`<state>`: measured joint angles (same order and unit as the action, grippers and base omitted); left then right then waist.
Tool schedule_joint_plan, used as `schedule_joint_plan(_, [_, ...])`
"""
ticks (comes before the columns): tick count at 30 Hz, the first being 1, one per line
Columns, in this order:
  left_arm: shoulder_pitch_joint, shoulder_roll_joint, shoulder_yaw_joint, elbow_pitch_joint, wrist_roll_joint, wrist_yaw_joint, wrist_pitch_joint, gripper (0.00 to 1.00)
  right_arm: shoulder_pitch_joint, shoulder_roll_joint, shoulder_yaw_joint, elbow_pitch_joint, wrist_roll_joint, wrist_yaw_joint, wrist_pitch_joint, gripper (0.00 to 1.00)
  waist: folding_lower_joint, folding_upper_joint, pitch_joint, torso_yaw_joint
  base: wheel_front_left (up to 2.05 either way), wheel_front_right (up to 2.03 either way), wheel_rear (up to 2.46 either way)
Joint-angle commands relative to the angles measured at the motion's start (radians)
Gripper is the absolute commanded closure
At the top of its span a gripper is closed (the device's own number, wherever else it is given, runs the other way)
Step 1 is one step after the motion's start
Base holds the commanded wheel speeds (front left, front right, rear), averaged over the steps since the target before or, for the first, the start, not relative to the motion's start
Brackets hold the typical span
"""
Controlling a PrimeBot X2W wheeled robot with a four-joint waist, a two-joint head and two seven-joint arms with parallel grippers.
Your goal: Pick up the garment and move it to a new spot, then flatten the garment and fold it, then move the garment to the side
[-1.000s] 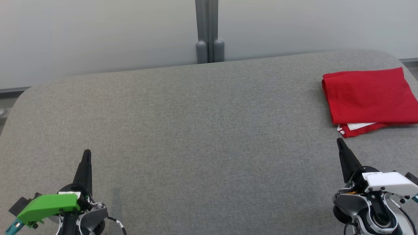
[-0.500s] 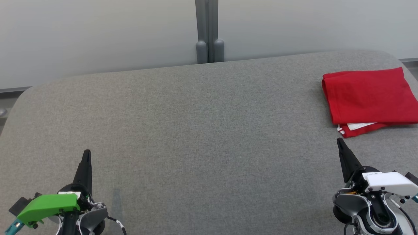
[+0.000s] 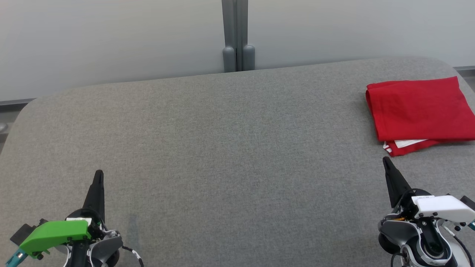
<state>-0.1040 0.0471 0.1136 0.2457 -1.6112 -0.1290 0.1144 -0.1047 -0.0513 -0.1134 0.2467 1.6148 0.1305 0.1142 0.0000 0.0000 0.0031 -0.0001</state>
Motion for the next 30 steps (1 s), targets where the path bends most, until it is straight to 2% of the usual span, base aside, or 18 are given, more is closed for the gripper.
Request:
schedule_joint_plan(1, [-0.010, 0.006, 0.003, -0.002, -0.003, -0.004, 0.003, 1.00, -0.007, 0.000, -0.002, -0.005, -0.003, 0.000, 0.002, 1.00, 0.0000, 0.0000, 0.000, 0.000, 0.00, 0.00, 0.00])
schedule_joint_plan(30, [-0.010, 0.006, 0.003, -0.002, -0.003, -0.004, 0.003, 1.00, -0.007, 0.000, -0.003, -0.005, -0.004, 0.000, 0.003, 1.00, 0.0000, 0.0000, 0.000, 0.000, 0.00, 0.00, 0.00])
